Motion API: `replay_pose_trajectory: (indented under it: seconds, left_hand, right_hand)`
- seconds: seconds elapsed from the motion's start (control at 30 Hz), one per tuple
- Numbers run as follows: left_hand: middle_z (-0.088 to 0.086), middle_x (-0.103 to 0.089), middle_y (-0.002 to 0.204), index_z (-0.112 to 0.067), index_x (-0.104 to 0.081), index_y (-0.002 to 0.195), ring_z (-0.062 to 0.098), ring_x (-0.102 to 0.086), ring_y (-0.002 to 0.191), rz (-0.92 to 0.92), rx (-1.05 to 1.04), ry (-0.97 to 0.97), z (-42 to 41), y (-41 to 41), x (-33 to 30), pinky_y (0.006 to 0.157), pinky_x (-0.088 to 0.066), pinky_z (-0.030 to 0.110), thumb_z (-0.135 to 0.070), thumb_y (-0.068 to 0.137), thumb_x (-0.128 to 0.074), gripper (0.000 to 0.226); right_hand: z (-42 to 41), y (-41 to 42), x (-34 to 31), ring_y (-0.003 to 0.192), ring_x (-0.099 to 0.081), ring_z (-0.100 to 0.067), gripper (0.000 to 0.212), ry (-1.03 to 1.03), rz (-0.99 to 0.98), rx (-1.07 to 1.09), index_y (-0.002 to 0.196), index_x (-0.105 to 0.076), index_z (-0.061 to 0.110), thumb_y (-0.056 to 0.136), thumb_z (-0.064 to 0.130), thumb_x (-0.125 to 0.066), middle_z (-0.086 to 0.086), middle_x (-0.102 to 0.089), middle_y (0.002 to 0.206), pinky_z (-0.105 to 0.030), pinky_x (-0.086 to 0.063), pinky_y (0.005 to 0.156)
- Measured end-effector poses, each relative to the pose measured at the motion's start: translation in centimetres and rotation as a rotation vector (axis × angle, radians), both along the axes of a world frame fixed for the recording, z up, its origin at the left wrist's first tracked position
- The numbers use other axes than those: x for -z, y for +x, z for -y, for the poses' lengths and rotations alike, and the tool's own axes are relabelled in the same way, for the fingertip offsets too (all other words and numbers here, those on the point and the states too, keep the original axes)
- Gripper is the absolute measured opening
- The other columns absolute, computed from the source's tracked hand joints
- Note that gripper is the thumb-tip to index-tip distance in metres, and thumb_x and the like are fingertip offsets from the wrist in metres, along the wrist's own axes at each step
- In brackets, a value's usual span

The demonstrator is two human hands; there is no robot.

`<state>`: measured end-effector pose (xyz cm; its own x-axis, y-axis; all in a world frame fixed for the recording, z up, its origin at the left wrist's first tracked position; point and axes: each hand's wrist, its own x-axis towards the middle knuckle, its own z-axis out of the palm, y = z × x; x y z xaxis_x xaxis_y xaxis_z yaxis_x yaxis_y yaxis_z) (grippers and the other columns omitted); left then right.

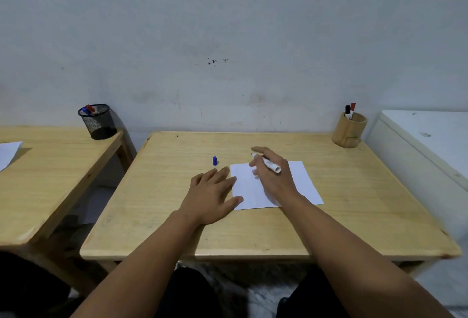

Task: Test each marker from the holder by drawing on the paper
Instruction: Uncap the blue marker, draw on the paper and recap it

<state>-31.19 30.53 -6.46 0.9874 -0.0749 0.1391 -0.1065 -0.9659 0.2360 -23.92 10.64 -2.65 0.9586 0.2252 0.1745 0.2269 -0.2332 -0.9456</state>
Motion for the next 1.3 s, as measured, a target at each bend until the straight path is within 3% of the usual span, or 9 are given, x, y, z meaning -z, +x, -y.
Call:
replay_pose_trajectory:
  seconds: [0.1,0.17,0.23,0.4,0.53,0.7,0.93,1.3]
  left_hand:
    - [-0.013,-0.021,0.169,-0.039,-0.037,0.155,0.023,-0.017,0.157,0.007,0.009,0.01,0.1,0.0,0.1,0.123,-0.016,0.049,-0.074,0.093,-0.031,0.072]
    - [-0.013,-0.025,0.168,-0.038,-0.038,0.155,0.024,-0.017,0.157,0.006,0.006,0.005,0.1,0.0,0.2,0.123,-0.015,0.049,-0.073,0.094,-0.033,0.071]
    - [-0.013,-0.027,0.168,-0.037,-0.038,0.156,0.024,-0.016,0.157,-0.002,0.005,0.003,0.1,0.0,0.2,0.123,-0.014,0.049,-0.074,0.094,-0.033,0.072]
    - [-0.01,-0.016,0.171,-0.029,-0.023,0.162,0.022,-0.006,0.159,-0.058,0.0,0.044,0.2,-0.1,0.0,0.125,-0.001,0.056,-0.076,0.094,-0.025,0.083]
    - [-0.006,-0.001,0.172,-0.026,-0.009,0.164,0.021,0.007,0.159,-0.133,-0.028,0.084,-0.1,-0.3,0.1,0.121,0.013,0.064,-0.087,0.087,-0.016,0.099]
    - [-0.004,-0.005,0.173,-0.026,-0.016,0.164,0.022,0.007,0.16,-0.111,-0.079,0.067,0.1,-0.7,0.1,0.121,0.008,0.066,-0.093,0.081,-0.018,0.106]
    - [-0.003,-0.01,0.173,-0.025,-0.022,0.162,0.023,0.003,0.16,-0.096,-0.116,0.052,0.4,-1.1,-0.1,0.123,0.007,0.064,-0.096,0.076,-0.022,0.112]
    - [-0.004,-0.011,0.172,-0.027,-0.023,0.162,0.022,0.002,0.16,-0.094,-0.119,0.052,0.4,-1.0,-0.3,0.124,0.004,0.061,-0.096,0.076,-0.023,0.11]
  right_hand:
    - [-2.6,1.2,-1.4,0.064,-0.068,-0.017,0.021,0.153,-0.153,0.092,0.097,-0.078,0.017,0.101,0.032,-0.065,-0.001,-0.075,0.074,-0.03,-0.054,0.058]
    - [-4.0,2.1,-1.5,0.05,-0.06,-0.014,0.033,0.173,-0.191,0.159,0.088,-0.074,0.007,0.104,0.034,-0.064,-0.003,-0.066,0.062,-0.025,-0.047,0.05]
    - [-5.0,2.9,-1.0,0.047,-0.061,-0.013,0.028,0.16,-0.207,0.173,0.09,-0.073,0.005,0.102,0.029,-0.064,-0.003,-0.067,0.06,-0.024,-0.046,0.048]
    - [-5.6,3.8,0.9,0.057,-0.063,-0.023,0.02,0.143,-0.279,0.087,0.083,-0.072,0.008,0.097,0.021,-0.07,-0.01,-0.071,0.065,-0.027,-0.047,0.051]
    - [-5.6,3.8,1.8,0.059,-0.065,-0.018,0.019,0.11,-0.243,0.085,0.088,-0.073,0.01,0.099,0.025,-0.069,-0.013,-0.075,0.072,-0.026,-0.047,0.05]
    - [-5.7,3.9,2.1,0.06,-0.07,-0.014,0.03,0.038,-0.211,0.095,0.083,-0.076,0.012,0.093,0.04,-0.078,-0.009,-0.08,0.075,-0.027,-0.05,0.053]
    - [-5.7,4.1,2.7,0.064,-0.075,-0.02,0.027,0.049,-0.228,0.109,0.071,-0.068,0.017,0.093,0.033,-0.074,-0.009,-0.081,0.075,-0.033,-0.052,0.059]
    - [-5.8,4.5,3.2,0.063,-0.075,-0.016,0.027,-0.04,-0.176,0.087,0.076,-0.073,0.013,0.092,0.035,-0.074,-0.006,-0.079,0.072,-0.033,-0.056,0.062]
